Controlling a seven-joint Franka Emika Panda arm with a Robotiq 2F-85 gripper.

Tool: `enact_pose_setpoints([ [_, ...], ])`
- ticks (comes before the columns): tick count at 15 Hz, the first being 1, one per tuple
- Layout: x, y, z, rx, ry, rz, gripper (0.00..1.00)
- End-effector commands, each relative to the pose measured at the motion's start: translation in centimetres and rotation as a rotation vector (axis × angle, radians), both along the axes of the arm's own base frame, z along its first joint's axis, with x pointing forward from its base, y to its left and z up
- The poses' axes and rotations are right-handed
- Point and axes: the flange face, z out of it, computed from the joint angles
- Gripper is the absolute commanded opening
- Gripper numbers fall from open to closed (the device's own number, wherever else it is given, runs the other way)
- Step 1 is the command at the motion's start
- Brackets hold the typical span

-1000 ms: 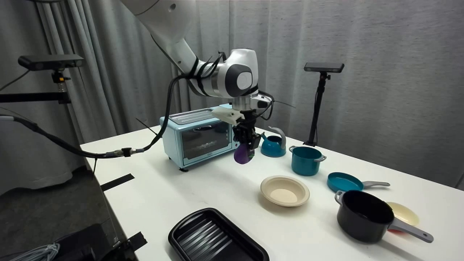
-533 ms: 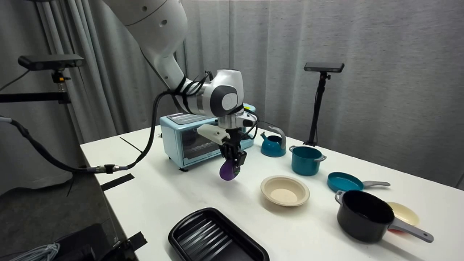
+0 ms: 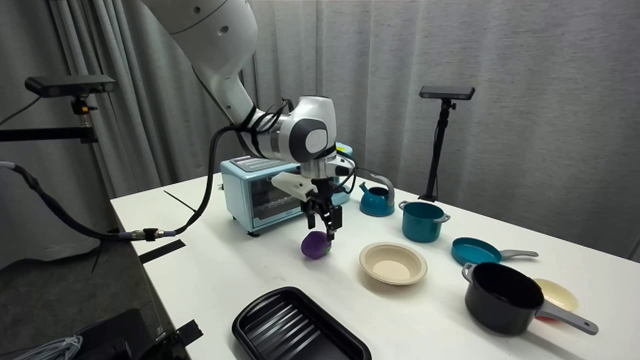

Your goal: Put the purple plushie on the table

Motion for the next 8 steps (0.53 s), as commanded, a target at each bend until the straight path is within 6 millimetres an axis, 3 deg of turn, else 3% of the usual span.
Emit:
enact_pose_setpoints([
  [1,0.4,-1.9,2.8,0.022,-0.039,-0.008,1.0],
  [8,0.9,-5.6,6.3,0.034,-0.094,-0.072,1.0],
])
